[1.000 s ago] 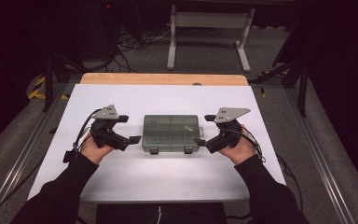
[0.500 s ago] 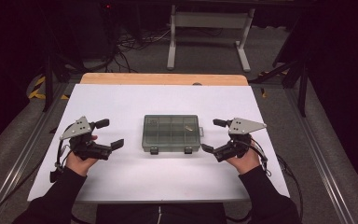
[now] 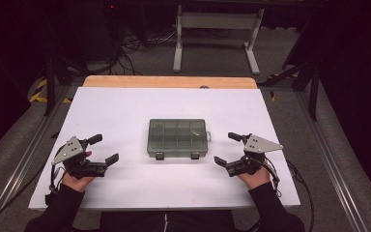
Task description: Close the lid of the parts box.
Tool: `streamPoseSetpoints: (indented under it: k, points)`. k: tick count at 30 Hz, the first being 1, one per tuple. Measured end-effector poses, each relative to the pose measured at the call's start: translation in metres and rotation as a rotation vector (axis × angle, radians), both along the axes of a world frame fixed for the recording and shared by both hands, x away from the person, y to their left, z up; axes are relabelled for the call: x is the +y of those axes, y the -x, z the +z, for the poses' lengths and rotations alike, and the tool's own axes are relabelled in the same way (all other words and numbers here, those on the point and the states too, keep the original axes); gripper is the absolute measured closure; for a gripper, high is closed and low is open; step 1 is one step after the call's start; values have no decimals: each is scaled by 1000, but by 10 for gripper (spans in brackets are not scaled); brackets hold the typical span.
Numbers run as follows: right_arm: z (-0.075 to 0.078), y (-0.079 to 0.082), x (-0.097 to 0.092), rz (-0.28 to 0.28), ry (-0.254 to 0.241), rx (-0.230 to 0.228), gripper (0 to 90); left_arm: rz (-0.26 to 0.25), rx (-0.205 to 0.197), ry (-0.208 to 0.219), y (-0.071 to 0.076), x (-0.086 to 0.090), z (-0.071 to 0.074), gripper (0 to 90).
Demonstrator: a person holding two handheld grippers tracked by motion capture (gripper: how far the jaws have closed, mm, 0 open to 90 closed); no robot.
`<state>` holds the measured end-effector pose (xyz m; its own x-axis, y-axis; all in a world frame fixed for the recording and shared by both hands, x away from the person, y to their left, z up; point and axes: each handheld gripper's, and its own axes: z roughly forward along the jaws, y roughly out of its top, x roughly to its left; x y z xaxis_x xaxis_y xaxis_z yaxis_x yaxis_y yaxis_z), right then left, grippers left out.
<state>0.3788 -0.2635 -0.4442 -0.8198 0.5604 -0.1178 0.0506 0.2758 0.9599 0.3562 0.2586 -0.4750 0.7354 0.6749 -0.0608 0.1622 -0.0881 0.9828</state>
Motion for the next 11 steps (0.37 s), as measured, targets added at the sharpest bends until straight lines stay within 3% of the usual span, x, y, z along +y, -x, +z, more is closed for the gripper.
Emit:
streamPoseSetpoints:
  k: [6, 8, 11]
  points:
    - [-15, 3, -1, -10, -2, 40, 4, 25, 57, 13, -3, 6, -15, 5]
    - [-17, 3, -3, -12, -6, 44, 4, 34, 46, 27, -3, 6, -15, 5]
    - [-19, 2, -6, -31, -4, 49, 4, 27, 34, -5, -2, 3, -14, 5]
